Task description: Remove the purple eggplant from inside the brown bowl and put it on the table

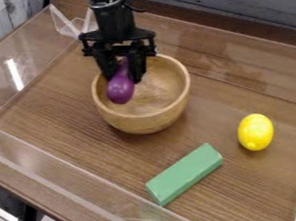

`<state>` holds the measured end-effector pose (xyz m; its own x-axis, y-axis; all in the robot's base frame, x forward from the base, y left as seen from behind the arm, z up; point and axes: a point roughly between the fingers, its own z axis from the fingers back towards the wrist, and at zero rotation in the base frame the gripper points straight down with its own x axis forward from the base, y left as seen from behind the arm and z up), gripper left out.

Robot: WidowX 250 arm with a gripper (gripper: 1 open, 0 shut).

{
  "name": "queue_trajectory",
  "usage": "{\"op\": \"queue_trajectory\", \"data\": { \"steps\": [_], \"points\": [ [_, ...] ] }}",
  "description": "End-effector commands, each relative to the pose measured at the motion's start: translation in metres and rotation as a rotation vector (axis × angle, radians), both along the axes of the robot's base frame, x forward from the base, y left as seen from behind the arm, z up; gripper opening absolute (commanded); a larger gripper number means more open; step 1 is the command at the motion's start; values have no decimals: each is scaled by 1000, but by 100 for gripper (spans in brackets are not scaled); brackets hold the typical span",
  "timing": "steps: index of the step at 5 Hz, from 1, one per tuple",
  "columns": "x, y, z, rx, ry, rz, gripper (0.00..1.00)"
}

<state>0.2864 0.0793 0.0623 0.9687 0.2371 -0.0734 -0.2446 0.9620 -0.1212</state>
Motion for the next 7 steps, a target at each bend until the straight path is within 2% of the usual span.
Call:
{"op": "queue_trajectory", "data": {
  "steps": [1, 7],
  "points": [
    [3, 8, 12, 17, -44, 20, 0],
    [-6, 15, 11, 10, -40, 45, 0]
  ]
}}
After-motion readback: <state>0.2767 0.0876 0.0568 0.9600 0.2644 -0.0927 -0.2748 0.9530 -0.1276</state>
